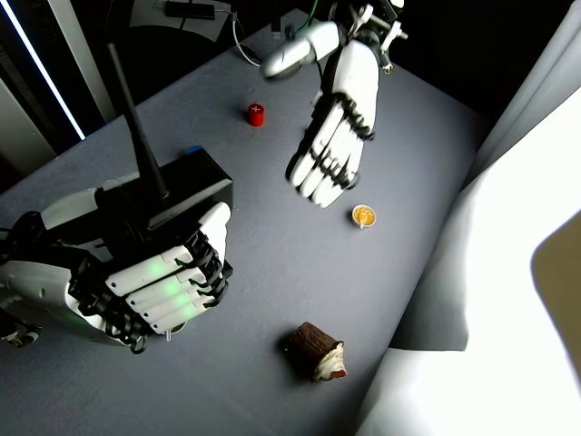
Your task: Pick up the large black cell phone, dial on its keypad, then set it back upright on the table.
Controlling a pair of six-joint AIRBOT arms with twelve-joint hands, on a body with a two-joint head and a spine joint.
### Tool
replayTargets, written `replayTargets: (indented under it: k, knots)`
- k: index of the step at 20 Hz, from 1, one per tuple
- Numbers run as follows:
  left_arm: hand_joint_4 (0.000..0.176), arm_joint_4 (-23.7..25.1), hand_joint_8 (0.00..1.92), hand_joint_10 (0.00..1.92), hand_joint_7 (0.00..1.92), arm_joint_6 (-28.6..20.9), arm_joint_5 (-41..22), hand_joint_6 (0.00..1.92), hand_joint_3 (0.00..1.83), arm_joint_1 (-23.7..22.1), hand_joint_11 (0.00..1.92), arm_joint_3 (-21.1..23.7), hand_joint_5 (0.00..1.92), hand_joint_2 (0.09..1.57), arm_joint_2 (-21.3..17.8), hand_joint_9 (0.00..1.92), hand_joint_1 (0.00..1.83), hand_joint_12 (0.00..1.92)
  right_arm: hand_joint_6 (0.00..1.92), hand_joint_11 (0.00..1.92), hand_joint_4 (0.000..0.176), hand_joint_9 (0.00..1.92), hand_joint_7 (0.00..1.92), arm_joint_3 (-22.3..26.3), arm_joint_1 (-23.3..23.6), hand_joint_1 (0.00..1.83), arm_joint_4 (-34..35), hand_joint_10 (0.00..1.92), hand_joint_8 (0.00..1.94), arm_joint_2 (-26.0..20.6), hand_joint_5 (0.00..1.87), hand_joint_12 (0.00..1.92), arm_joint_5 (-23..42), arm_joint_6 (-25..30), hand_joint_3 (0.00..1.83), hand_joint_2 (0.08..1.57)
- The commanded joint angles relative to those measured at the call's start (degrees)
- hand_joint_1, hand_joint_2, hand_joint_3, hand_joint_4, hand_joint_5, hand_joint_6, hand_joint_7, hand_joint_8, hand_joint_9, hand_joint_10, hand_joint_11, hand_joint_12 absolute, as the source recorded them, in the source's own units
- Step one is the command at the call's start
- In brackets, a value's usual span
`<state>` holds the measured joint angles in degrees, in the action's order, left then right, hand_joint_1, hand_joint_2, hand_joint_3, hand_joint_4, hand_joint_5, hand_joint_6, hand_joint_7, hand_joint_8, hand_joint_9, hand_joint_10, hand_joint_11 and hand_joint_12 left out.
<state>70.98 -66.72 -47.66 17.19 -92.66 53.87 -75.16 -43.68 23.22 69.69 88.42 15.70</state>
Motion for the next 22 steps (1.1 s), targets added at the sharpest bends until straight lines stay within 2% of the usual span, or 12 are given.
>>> replayTargets:
  k: [1,4,5,6,7,8,9,10,12,17,19,22]
  knots:
    - [0.019,-3.2,0.0,0.0,0.24,-4.66,-1.07,0.0,0.0,-2.1,0.0,0.1,0.26,1.21,-0.66,0.21,0.0,0.54,1.02,0.83,0.0,0.97,0.86,-0.57,0.75,1.49,-0.17,1.07,1.04,-0.39,0.86,1.55,8.14,1.26,0.0,1.12]
    - [0.019,0.61,0.0,0.0,0.24,-8.04,-0.56,0.0,0.0,-3.31,0.0,0.26,0.26,1.21,-0.91,0.21,0.0,0.54,1.03,0.83,0.0,0.97,0.86,-1.11,0.42,1.49,-0.15,1.07,1.05,0.05,0.85,1.55,8.13,1.3,0.0,1.12]
    - [0.016,2.01,0.0,0.0,0.21,-9.35,-0.37,0.0,0.0,-3.9,0.0,0.27,0.23,1.22,-1.13,0.16,0.0,0.41,1.02,0.84,0.0,0.98,0.88,-1.29,0.29,1.49,-0.15,1.06,1.01,0.22,0.86,1.55,8.15,1.43,0.0,1.12]
    - [0.016,2.92,0.0,0.0,0.21,-10.27,-0.19,0.0,0.0,-4.25,0.0,0.27,0.23,1.22,-1.32,0.16,0.0,0.41,1.02,0.84,0.0,0.98,0.88,-1.39,0.26,1.49,-0.14,1.06,1.01,0.35,0.86,1.55,8.16,1.47,0.0,1.12]
    - [0.01,4.43,0.0,0.0,0.21,-12.22,0.19,0.0,0.0,-4.41,0.0,0.22,0.23,1.23,-1.46,0.16,0.0,0.41,1.22,0.73,0.0,0.87,0.76,-1.47,0.26,1.48,-0.14,1.2,1.15,0.46,0.7,1.64,8.16,1.52,0.0,1.18]
    - [0.009,7.68,0.0,0.01,0.22,-15.47,0.36,0.01,0.0,-4.61,0.0,0.34,0.25,1.23,-1.78,0.17,0.0,0.43,1.31,0.67,0.0,0.82,0.72,-1.62,0.26,1.48,-0.14,1.26,1.19,0.48,0.64,1.69,8.18,1.63,0.0,1.2]
    - [0.003,8.12,0.0,0.0,0.23,-15.77,0.36,0.0,0.0,-4.7,0.0,0.72,0.26,1.23,-2.14,0.18,0.0,0.46,1.14,0.79,0.0,0.93,0.84,-1.66,0.26,1.49,-0.14,1.12,1.06,0.48,0.78,1.6,8.2,1.65,0.0,1.14]
    - [0.003,8.2,0.0,0.0,0.23,-15.78,0.34,0.0,0.0,-4.7,0.0,1.24,0.27,1.23,-2.62,0.18,0.0,0.46,1.06,0.83,0.0,0.96,0.87,-1.74,0.26,1.49,-0.15,1.09,1.01,0.48,0.83,1.56,8.25,1.66,0.0,1.13]
    - [0.009,9.38,0.01,0.01,0.23,-16.17,0.1,0.0,0.0,-4.93,0.0,1.92,0.25,1.23,-3.37,0.17,0.0,0.43,1.19,0.69,0.0,0.81,0.74,-2.03,0.26,1.48,-0.17,1.26,1.16,0.48,0.74,1.67,8.26,1.66,0.0,1.19]
    - [0.003,9.47,0.0,0.0,0.24,-17.14,0.57,0.01,0.0,-4.97,0.0,2.05,0.27,1.23,-4.44,0.17,0.0,0.42,1.15,0.71,0.0,0.81,0.72,-2.77,0.65,1.48,-1.15,1.24,1.18,0.48,0.77,1.66,8.4,1.66,0.0,1.18]
    - [0.003,10.8,0.0,0.0,0.23,-17.86,0.38,0.0,0.0,-4.96,0.0,1.17,0.27,1.24,-4.42,0.17,0.0,0.44,0.87,0.85,0.0,0.96,0.85,-3.08,0.66,1.49,-1.15,1.06,1.05,0.49,0.96,1.55,8.45,1.66,0.0,1.11]
    - [0.005,11.5,0.01,0.0,0.25,-18.12,0.21,0.0,0.0,-5.84,0.0,-0.14,0.28,1.24,-4.57,0.19,0.01,0.48,0.84,0.88,0.0,0.96,0.84,-3.6,0.65,1.49,-1.19,1.07,1.08,0.57,0.97,1.52,8.53,1.77,0.0,1.11]
